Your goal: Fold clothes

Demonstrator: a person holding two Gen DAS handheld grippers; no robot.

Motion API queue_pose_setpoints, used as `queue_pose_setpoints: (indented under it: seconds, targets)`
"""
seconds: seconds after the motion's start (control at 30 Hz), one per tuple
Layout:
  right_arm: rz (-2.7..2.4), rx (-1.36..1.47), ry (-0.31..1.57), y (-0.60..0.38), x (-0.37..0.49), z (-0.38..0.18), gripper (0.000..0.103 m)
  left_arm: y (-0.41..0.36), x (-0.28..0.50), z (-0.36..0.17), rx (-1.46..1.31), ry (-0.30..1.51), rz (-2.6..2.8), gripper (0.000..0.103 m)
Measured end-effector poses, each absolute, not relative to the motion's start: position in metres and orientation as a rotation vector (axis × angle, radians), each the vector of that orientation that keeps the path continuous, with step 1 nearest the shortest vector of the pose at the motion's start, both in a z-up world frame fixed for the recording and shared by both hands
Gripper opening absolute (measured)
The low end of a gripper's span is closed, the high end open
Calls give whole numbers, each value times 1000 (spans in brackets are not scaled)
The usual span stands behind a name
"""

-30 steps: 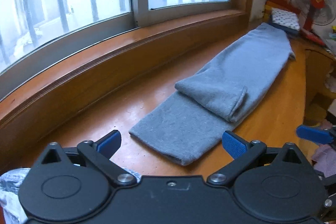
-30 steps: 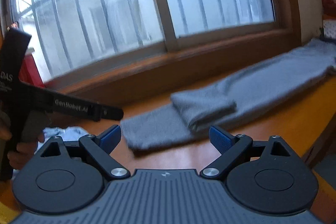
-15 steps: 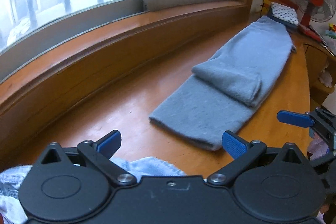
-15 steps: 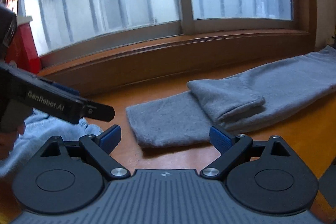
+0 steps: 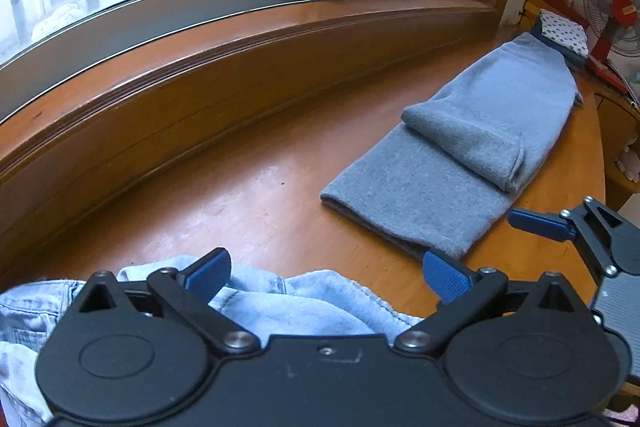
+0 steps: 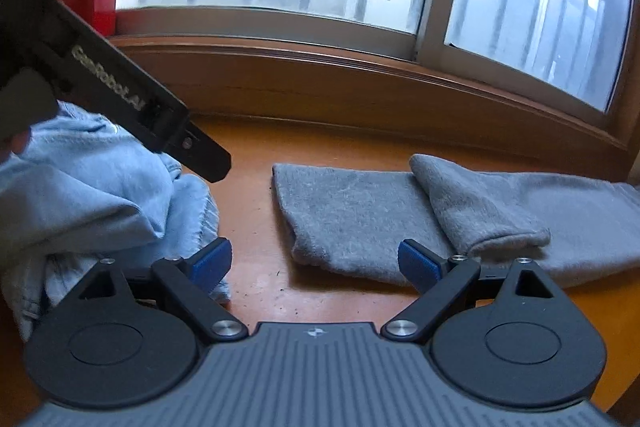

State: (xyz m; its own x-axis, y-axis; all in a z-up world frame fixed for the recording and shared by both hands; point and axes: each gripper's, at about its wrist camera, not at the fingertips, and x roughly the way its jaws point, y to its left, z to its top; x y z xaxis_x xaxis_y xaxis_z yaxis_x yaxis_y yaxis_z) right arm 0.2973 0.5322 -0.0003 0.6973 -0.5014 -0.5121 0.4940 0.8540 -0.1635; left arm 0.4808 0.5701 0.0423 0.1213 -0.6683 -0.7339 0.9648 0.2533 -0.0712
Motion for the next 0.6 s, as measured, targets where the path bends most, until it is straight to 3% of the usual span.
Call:
queue_pose_setpoints:
  seconds: [0.07, 0.2, 0.3, 0.37, 0.4, 0.43, 0.47, 0.6]
  targets:
    - [-536, -31, 590, 529, 302, -4, 91, 570, 481, 42, 486, 749, -1258, 103]
    - [-495, -40, 640, 517, 313, -12, 73, 571, 482, 43, 488, 752, -1249, 103]
    - [-495, -3, 648, 505, 318, -11, 66, 572, 483, 43, 488, 754, -1242, 103]
    - [-487, 15, 653, 499, 320, -10, 52, 572, 483, 43, 489, 755, -1238, 103]
    - [-481, 27, 653, 496, 321, -10, 41, 572, 483, 43, 490, 756, -1235, 103]
    - [-472, 41, 654, 493, 321, -9, 24, 571, 483, 43, 494, 757, -1232, 103]
    - [-467, 51, 654, 492, 322, -9, 18, 570, 483, 43, 497, 757, -1230, 103]
    - [-453, 98, 614, 490, 318, -3, 17, 567, 479, 44, 518, 753, -1217, 103]
